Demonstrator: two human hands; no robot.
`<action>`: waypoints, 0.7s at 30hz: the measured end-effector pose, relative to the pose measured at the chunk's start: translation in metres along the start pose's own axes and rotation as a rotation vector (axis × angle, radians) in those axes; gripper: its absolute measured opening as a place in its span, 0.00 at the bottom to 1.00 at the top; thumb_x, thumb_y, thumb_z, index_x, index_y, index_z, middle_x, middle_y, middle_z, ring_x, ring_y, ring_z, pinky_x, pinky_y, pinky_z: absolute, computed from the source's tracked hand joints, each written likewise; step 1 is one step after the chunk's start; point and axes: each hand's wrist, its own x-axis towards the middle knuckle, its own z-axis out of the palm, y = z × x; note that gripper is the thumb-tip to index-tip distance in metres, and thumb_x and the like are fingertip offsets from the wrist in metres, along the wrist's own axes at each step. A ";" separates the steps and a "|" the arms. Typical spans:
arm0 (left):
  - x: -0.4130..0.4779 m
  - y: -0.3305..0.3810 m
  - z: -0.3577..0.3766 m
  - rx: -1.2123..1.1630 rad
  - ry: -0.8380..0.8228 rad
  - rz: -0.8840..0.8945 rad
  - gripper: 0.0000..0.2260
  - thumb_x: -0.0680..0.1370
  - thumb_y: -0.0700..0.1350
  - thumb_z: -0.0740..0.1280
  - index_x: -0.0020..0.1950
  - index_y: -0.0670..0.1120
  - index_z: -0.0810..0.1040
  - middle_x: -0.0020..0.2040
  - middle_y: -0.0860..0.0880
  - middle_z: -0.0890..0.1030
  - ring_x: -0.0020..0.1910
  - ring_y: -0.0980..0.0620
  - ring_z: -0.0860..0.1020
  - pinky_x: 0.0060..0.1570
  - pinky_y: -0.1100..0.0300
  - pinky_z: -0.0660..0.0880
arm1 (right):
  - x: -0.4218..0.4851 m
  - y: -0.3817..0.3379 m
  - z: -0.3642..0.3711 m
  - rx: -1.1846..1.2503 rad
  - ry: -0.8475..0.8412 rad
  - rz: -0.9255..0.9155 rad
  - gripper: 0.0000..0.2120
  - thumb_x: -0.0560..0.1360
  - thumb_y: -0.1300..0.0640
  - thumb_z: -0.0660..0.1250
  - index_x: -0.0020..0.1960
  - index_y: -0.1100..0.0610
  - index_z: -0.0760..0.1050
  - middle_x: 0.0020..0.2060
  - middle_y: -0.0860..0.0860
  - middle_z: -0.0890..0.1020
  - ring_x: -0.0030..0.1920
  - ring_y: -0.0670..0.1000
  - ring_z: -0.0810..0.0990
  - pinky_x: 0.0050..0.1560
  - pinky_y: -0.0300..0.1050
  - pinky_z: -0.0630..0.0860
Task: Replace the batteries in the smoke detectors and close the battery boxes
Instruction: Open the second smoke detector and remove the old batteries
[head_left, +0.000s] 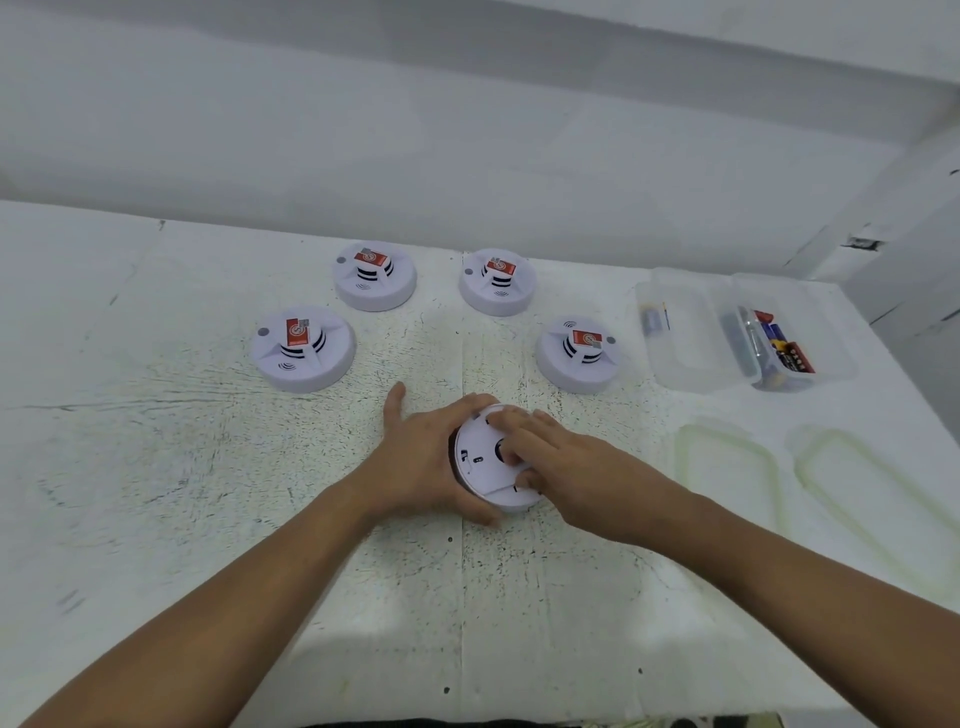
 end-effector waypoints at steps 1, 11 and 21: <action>0.000 0.001 -0.001 0.003 -0.005 -0.001 0.52 0.51 0.72 0.69 0.73 0.58 0.58 0.60 0.64 0.74 0.60 0.64 0.72 0.70 0.47 0.29 | 0.000 0.001 0.000 0.000 -0.008 0.003 0.16 0.82 0.60 0.54 0.69 0.55 0.62 0.75 0.43 0.53 0.76 0.50 0.53 0.50 0.34 0.62; -0.008 0.004 0.013 -0.097 0.042 0.011 0.45 0.55 0.69 0.71 0.68 0.63 0.55 0.56 0.72 0.69 0.57 0.79 0.64 0.69 0.45 0.27 | -0.004 -0.014 -0.012 0.048 0.132 0.023 0.15 0.77 0.56 0.61 0.63 0.57 0.68 0.67 0.51 0.69 0.65 0.52 0.68 0.60 0.39 0.65; 0.001 0.014 0.020 0.024 0.122 -0.008 0.50 0.50 0.73 0.69 0.68 0.58 0.62 0.60 0.63 0.69 0.66 0.61 0.60 0.70 0.42 0.37 | 0.007 -0.015 -0.043 -0.335 -0.163 0.069 0.28 0.73 0.53 0.66 0.69 0.57 0.61 0.56 0.54 0.68 0.54 0.54 0.69 0.45 0.42 0.70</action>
